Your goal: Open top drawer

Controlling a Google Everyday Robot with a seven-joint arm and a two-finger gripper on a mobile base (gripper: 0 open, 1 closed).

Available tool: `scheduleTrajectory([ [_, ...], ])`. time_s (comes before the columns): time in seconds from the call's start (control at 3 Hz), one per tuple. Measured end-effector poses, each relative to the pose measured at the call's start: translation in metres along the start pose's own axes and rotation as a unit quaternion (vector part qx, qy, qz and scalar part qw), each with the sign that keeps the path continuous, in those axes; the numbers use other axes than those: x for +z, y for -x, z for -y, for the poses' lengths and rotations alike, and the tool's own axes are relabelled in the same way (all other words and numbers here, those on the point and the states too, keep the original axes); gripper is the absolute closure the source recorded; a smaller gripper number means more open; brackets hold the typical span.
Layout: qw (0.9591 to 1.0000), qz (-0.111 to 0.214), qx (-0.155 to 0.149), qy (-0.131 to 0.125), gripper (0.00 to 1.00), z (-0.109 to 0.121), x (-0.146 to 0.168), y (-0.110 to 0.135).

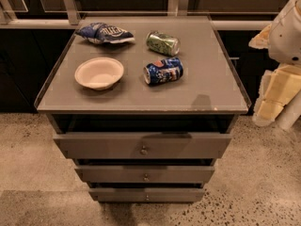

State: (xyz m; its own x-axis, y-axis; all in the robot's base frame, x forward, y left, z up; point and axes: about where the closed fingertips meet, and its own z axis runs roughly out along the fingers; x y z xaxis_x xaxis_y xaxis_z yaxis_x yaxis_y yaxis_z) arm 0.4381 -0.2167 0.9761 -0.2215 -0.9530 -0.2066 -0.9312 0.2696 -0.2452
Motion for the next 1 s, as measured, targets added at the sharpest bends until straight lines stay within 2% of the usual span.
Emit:
scheduleTrajectory([
  [0.33,1.0000,0.000,0.000,0.000,0.00,0.000,0.000,0.000],
  [0.67,0.9999,0.011,0.013,-0.002,0.00,-0.007,0.006,-0.006],
  [1.0,0.9972,0.054,0.051,0.002,0.00,-0.035,0.031,-0.019],
])
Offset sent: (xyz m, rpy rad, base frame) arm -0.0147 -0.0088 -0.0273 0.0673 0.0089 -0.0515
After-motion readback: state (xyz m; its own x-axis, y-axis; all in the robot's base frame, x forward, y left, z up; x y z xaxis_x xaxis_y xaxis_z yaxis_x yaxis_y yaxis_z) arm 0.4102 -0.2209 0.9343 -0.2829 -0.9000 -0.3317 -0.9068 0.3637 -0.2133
